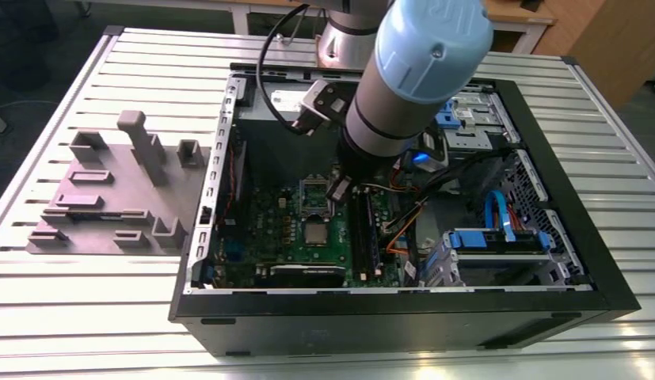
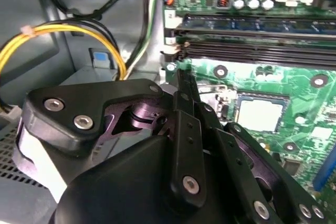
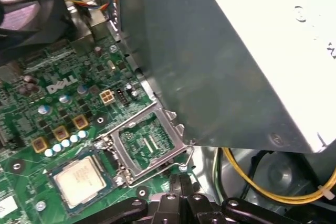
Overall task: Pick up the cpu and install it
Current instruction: 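Close the cpu cover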
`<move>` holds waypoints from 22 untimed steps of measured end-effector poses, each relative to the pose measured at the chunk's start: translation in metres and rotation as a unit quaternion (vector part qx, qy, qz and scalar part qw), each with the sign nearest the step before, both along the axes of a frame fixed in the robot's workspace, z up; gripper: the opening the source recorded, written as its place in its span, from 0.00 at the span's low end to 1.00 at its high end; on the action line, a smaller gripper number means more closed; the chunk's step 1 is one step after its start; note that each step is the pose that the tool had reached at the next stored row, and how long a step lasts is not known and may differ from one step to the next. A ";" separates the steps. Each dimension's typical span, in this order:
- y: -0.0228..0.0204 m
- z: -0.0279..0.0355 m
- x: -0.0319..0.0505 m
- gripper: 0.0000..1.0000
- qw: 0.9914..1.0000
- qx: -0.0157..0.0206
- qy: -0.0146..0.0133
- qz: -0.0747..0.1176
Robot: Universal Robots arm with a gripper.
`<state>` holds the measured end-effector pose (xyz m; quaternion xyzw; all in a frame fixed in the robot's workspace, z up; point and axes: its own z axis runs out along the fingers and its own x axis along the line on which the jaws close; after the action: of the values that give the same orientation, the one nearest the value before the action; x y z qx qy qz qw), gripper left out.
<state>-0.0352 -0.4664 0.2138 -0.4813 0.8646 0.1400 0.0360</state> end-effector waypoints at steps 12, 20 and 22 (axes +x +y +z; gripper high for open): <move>0.0029 -0.0059 0.0003 0.10 1.000 0.023 -0.004 0.001; 0.0091 -0.0104 0.0005 0.10 0.999 0.033 -0.005 0.001; 0.0091 -0.0119 0.0004 0.10 0.999 0.038 -0.005 0.001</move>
<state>-0.0348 -0.4574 0.2019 -0.4814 0.8578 0.1701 0.0588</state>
